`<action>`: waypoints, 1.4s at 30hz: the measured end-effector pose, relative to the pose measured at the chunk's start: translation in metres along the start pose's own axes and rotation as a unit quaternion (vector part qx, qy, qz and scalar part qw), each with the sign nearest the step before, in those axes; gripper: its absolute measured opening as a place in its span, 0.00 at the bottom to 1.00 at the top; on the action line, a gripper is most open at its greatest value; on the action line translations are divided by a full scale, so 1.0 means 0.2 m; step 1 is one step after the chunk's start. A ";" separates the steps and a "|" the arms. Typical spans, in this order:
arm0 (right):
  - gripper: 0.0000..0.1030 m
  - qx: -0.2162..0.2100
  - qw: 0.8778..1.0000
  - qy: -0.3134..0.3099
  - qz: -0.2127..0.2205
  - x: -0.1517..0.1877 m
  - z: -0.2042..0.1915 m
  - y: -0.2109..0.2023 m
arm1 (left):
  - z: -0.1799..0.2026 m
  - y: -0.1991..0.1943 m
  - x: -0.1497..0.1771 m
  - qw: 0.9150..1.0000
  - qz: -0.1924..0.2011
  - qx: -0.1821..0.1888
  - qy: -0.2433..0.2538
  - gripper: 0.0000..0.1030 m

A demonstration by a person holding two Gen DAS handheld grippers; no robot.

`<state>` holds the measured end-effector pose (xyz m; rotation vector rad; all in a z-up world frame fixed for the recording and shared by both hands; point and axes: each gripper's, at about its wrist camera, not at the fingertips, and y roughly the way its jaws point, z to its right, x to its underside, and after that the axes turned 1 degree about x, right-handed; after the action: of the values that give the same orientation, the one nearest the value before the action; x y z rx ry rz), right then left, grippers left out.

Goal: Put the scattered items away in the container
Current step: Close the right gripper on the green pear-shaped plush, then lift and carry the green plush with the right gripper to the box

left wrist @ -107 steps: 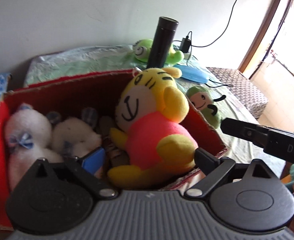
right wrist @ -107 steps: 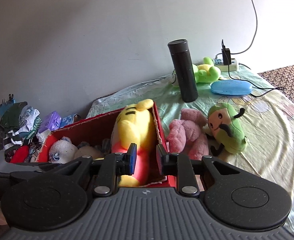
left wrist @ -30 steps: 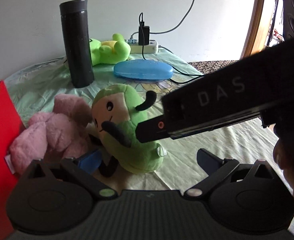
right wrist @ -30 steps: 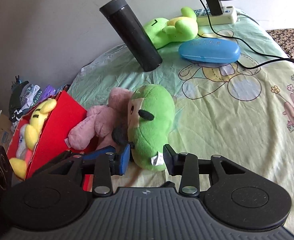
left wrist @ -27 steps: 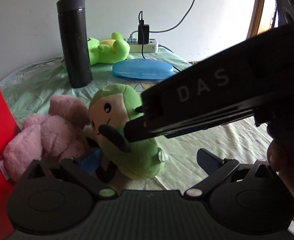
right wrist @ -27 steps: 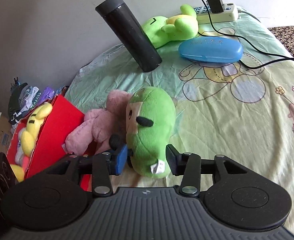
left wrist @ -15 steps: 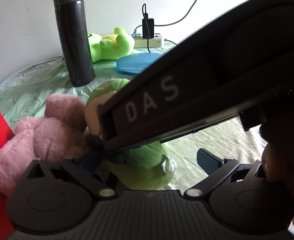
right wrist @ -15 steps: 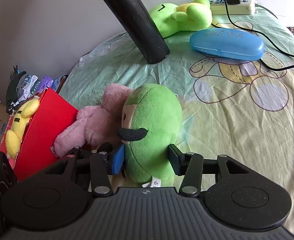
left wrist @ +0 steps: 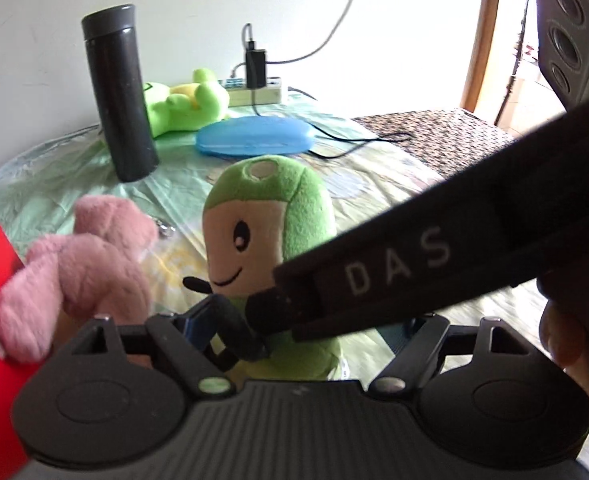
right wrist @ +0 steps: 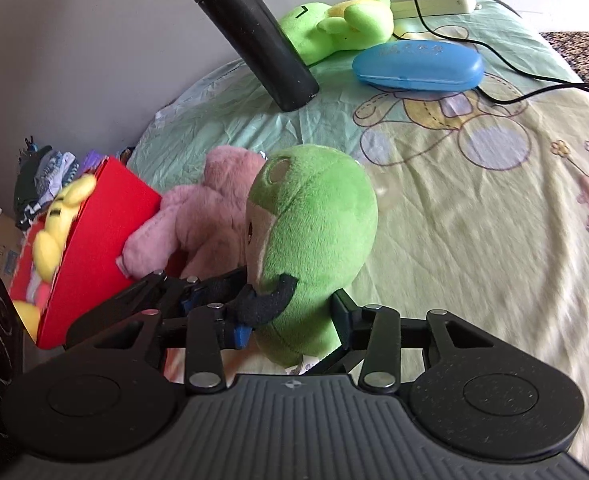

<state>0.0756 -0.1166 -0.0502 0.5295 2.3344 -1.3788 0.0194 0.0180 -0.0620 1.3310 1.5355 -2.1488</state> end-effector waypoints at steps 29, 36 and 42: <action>0.42 -0.020 0.994 -0.102 0.026 0.58 -0.45 -0.23 | -0.01 -0.73 0.42 0.998 0.012 -0.001 0.064 0.76; 0.42 -0.005 0.990 -0.110 0.088 0.71 -0.73 -0.29 | -0.15 -1.02 0.50 0.995 0.045 0.010 0.092 0.76; 0.42 -0.003 0.985 -0.102 0.141 0.78 -0.93 -0.33 | -0.28 -1.24 0.54 0.991 0.076 0.022 0.112 0.76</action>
<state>-0.1151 0.0386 0.0035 0.6554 2.0106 -1.2314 -0.1596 0.2118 0.0193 1.6960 1.4126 -2.0090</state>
